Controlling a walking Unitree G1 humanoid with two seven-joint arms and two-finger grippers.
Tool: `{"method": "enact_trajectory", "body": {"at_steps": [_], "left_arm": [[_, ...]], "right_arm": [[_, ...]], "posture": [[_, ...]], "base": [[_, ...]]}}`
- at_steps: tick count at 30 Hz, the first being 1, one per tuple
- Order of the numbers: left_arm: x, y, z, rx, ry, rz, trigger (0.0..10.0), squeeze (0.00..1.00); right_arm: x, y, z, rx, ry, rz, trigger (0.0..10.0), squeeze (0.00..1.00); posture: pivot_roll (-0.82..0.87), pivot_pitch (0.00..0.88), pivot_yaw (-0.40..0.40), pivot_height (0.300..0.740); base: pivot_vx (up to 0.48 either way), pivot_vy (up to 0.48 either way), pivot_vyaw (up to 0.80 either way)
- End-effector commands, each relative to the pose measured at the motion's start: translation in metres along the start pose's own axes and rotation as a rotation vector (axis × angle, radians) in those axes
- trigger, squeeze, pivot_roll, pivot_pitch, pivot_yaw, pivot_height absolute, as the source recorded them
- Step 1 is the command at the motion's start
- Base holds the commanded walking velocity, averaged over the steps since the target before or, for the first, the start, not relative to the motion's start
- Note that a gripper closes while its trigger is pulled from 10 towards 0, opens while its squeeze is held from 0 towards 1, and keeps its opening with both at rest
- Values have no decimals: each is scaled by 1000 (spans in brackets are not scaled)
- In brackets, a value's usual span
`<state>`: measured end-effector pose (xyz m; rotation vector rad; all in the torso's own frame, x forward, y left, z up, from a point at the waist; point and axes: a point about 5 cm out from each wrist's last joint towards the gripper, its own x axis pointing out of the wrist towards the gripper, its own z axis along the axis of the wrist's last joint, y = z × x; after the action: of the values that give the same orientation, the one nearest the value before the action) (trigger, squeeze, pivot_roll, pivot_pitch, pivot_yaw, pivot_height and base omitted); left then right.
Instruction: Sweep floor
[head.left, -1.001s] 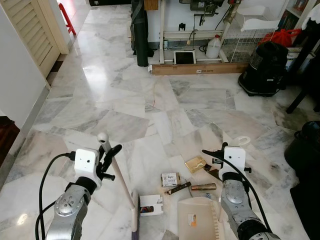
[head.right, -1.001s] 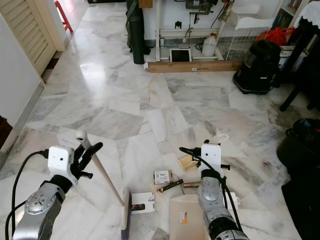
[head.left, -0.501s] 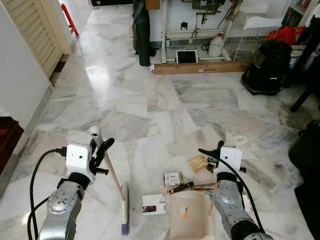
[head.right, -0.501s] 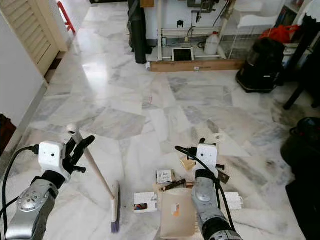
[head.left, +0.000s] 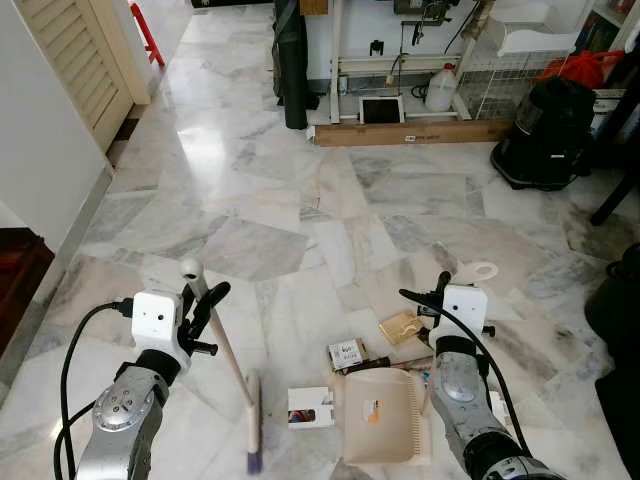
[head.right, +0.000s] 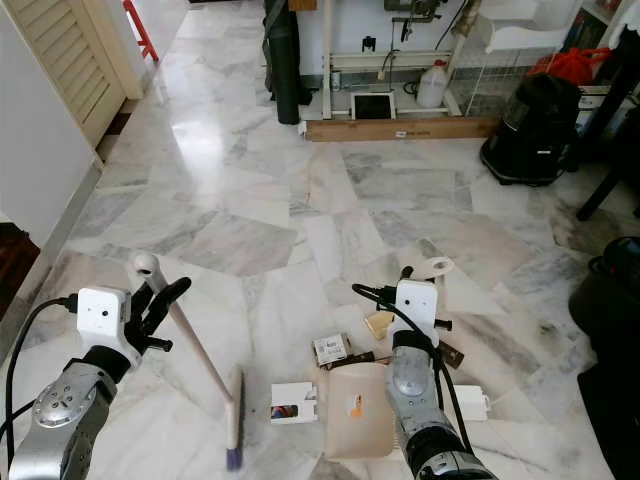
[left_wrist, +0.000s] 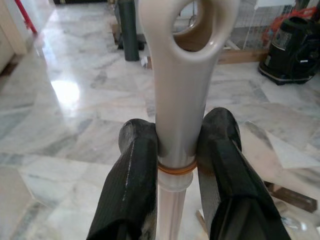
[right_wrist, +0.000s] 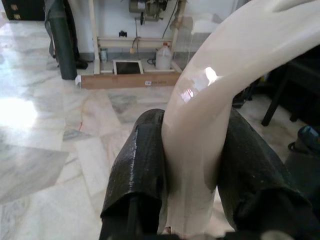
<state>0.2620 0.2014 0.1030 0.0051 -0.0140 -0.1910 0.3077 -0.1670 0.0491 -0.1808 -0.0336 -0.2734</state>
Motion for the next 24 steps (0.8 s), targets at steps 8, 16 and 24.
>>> {"method": "enact_trajectory", "body": {"at_steps": [8, 16, 24], "left_arm": [[0, 5, 10, -72, -23, 7, 10000, 0], [1, -2, 4, -175, 31, -58, 10000, 0], [4, -16, 8, -354, 55, -190, 10000, 0]], "right_arm": [[-12, 3, -16, -34, 65, 36, 10000, 0], [-17, 3, -23, -49, 99, 50, 10000, 0], [-18, 7, -24, -44, 114, 76, 10000, 0]], "posture": [[210, 124, 55, 740], [208, 125, 56, 740], [203, 125, 55, 740]], "base": [[0, 0, 0], [0, 0, 0], [0, 0, 0]]}}
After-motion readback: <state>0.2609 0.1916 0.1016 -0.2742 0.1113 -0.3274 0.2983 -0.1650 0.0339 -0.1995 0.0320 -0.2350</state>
